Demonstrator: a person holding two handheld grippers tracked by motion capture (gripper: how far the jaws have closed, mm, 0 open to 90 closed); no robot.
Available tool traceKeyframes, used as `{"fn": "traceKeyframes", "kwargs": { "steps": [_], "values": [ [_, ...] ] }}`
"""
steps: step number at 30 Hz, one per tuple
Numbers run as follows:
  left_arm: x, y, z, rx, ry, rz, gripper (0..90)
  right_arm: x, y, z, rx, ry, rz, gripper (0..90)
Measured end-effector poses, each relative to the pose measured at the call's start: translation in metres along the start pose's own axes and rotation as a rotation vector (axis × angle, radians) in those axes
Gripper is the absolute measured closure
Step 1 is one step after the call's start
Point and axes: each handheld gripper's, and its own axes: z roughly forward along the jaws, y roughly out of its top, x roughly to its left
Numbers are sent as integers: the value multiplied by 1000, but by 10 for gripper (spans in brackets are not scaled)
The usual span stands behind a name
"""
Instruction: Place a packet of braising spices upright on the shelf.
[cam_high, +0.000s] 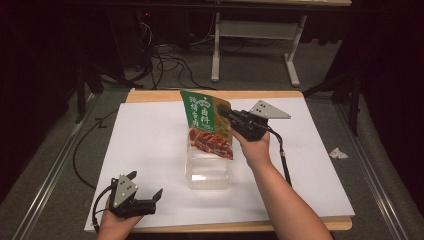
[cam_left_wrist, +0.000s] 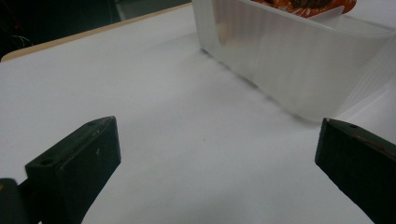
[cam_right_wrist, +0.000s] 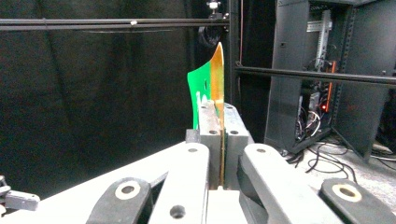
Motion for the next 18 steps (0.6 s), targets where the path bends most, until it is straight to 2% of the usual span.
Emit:
{"fn": "traceKeyframes", "kwargs": {
  "steps": [18],
  "values": [
    [-1,0,0,5,-4,12,6,4,-4,5,6,-6,-30,900]
  ]
}}
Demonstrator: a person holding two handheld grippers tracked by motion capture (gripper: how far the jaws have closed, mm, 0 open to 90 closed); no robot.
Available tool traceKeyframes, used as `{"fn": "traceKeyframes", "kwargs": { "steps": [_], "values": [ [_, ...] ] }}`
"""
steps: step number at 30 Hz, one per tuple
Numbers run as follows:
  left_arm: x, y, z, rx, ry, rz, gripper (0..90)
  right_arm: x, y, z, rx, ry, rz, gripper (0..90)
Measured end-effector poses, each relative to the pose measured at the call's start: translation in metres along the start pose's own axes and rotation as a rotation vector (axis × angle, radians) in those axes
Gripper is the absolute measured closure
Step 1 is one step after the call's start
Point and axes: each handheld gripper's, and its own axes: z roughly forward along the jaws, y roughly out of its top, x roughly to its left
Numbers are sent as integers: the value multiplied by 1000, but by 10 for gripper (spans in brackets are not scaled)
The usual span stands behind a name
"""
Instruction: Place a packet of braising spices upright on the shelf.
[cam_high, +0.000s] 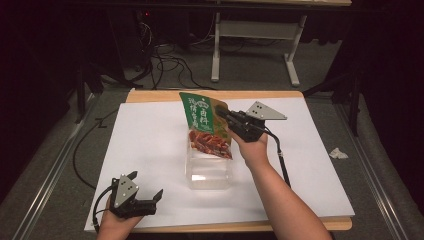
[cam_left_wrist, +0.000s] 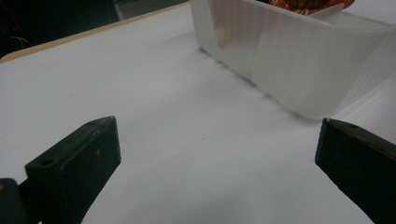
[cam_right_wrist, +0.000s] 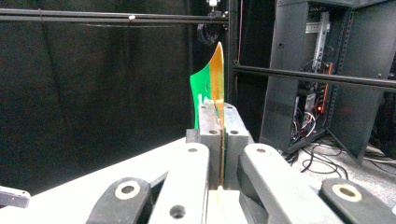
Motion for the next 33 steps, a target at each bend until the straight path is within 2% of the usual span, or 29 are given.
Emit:
{"fn": "traceKeyframes", "kwargs": {
  "steps": [33],
  "values": [
    [-1,-1,1,6,-1,8,7,-3,-17,-5,27,-22,3,900]
  ]
}}
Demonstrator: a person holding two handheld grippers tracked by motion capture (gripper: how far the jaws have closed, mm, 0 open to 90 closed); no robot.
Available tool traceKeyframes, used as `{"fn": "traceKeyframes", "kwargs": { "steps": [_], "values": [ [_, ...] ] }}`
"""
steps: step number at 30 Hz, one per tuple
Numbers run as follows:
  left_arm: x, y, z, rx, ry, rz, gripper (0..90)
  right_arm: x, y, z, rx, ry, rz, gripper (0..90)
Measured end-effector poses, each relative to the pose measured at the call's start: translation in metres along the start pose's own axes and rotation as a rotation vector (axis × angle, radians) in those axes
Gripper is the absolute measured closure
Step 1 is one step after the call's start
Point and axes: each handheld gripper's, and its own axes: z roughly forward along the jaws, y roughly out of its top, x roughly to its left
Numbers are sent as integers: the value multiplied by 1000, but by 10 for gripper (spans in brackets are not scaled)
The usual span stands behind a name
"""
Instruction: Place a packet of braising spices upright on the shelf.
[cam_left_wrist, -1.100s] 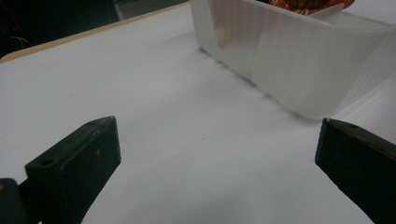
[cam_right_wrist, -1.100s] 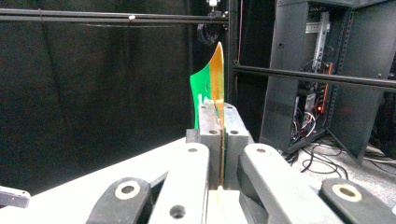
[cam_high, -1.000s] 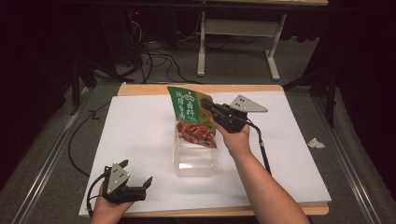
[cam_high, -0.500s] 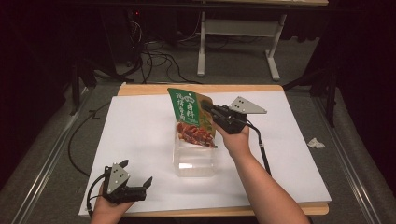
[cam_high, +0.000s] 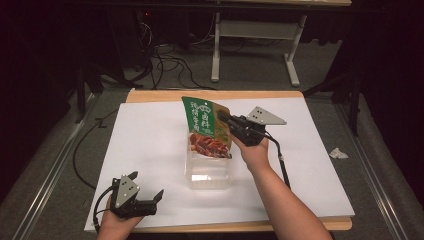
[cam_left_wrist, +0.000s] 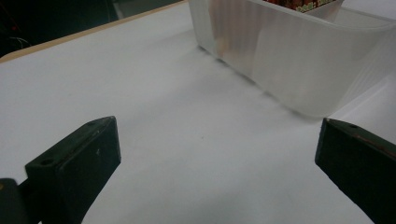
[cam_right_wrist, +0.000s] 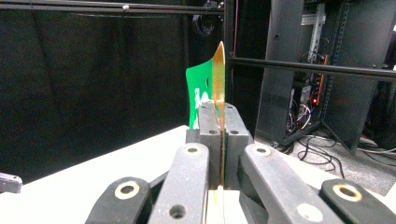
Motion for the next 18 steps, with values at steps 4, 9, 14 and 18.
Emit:
{"fn": "traceKeyframes", "kwargs": {
  "steps": [4,9,14,18],
  "values": [
    [0,0,0,-1,1,2,7,0,-2,-3,0,-3,2,900],
    [0,0,0,0,1,3,7,0,-5,-6,2,-6,4,900],
    [0,0,0,1,1,5,6,-1,-7,-11,11,-10,10,900],
    [-1,0,0,2,0,6,7,-1,-9,-14,13,-7,5,900]
  ]
}}
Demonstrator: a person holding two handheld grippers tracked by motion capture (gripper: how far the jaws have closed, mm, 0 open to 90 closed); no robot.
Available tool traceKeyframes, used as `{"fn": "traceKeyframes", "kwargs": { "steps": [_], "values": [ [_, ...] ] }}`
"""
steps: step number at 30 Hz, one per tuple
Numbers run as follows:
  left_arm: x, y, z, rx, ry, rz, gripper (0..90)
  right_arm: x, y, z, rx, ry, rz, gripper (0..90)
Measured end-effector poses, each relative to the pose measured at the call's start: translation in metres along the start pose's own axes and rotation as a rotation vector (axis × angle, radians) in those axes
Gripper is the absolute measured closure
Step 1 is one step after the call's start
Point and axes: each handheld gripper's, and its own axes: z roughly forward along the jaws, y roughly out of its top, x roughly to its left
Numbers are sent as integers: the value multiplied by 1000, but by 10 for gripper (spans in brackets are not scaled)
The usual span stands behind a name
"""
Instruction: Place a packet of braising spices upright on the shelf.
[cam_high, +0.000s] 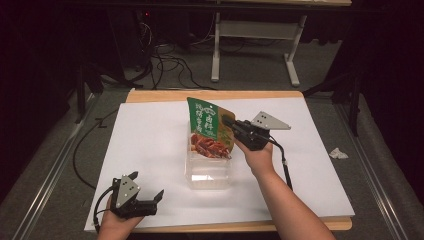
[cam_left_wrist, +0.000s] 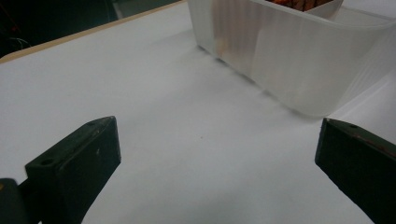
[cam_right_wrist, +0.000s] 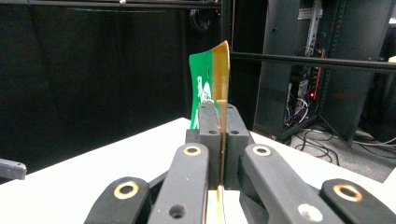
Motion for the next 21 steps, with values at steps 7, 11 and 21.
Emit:
{"fn": "traceKeyframes", "kwargs": {
  "steps": [7,11,21],
  "values": [
    [0,0,0,2,-2,1,7,-1,-6,-5,11,-9,10,900],
    [0,0,0,2,-1,0,7,-2,-6,-7,16,-11,8,900],
    [1,-1,0,2,2,-3,7,-2,-6,-4,70,-9,26,626]
  ]
}}
